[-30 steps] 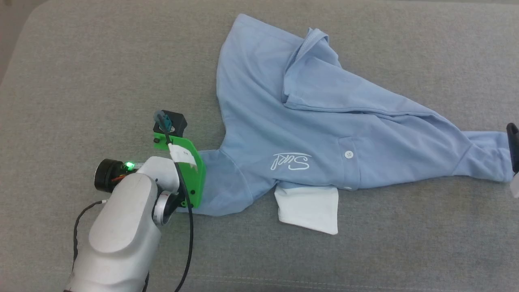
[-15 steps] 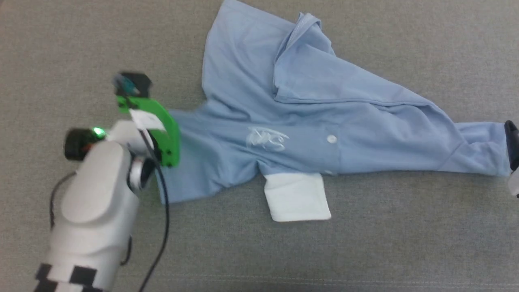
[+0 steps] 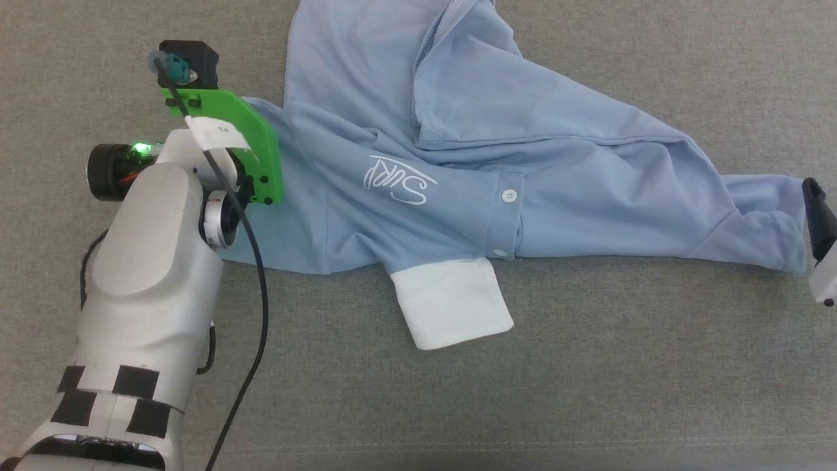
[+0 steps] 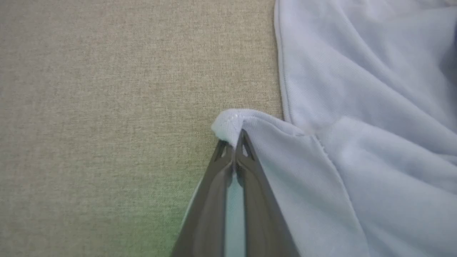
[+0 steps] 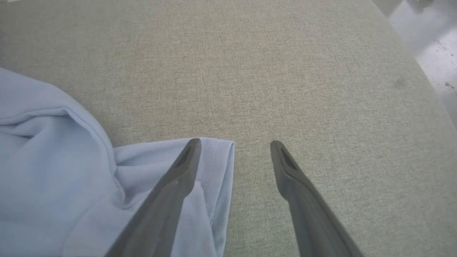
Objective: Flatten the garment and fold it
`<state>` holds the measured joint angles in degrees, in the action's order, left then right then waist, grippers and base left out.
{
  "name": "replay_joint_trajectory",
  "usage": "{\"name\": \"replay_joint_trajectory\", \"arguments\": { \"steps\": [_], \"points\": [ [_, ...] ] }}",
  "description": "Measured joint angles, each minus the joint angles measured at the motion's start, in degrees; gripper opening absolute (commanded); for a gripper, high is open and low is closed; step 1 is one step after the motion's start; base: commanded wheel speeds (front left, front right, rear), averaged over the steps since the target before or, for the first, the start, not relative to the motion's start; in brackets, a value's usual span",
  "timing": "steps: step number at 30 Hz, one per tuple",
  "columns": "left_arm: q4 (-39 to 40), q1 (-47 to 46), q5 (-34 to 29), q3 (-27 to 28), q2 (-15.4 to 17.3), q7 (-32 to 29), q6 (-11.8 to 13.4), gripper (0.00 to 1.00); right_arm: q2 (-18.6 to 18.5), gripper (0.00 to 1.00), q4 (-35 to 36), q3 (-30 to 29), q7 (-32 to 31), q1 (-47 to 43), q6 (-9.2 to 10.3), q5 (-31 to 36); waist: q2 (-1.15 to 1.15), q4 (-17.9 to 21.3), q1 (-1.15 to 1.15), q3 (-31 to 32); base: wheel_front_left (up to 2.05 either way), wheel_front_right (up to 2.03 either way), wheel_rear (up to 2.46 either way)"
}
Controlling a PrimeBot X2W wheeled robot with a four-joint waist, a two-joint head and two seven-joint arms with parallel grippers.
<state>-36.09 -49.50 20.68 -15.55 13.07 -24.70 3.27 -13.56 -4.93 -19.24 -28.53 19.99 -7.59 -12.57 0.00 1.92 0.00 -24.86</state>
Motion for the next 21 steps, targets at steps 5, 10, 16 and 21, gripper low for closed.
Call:
{"name": "replay_joint_trajectory", "arguments": {
  "steps": [5,10,16,21],
  "points": [
    [-0.02,0.43,3.00,3.27,-0.54,6.86,-0.15,1.00,0.09,1.00,-1.10,0.27,0.33,-0.04,0.00,0.00,0.00,-0.54,0.00,1.17,0.00,0.00,0.00],
    [5.73,6.18,5.02,6.78,0.27,15.67,-0.44,1.00,0.20,1.00,-2.25,0.47,0.58,-0.36,0.00,0.00,0.00,-2.00,0.00,3.78,0.00,0.00,0.00],
    [13.67,19.32,6.37,7.50,0.77,19.33,-0.63,1.00,0.18,1.00,-3.23,0.64,0.63,-2.80,0.00,0.09,0.00,-4.05,0.00,7.15,0.00,0.00,0.00],
    [19.16,25.82,6.99,6.90,0.87,15.81,0.87,1.00,0.36,1.00,-3.33,1.00,0.54,-3.07,0.00,0.09,0.00,-5.46,0.00,9.37,0.00,0.00,0.00]
  ]
}}
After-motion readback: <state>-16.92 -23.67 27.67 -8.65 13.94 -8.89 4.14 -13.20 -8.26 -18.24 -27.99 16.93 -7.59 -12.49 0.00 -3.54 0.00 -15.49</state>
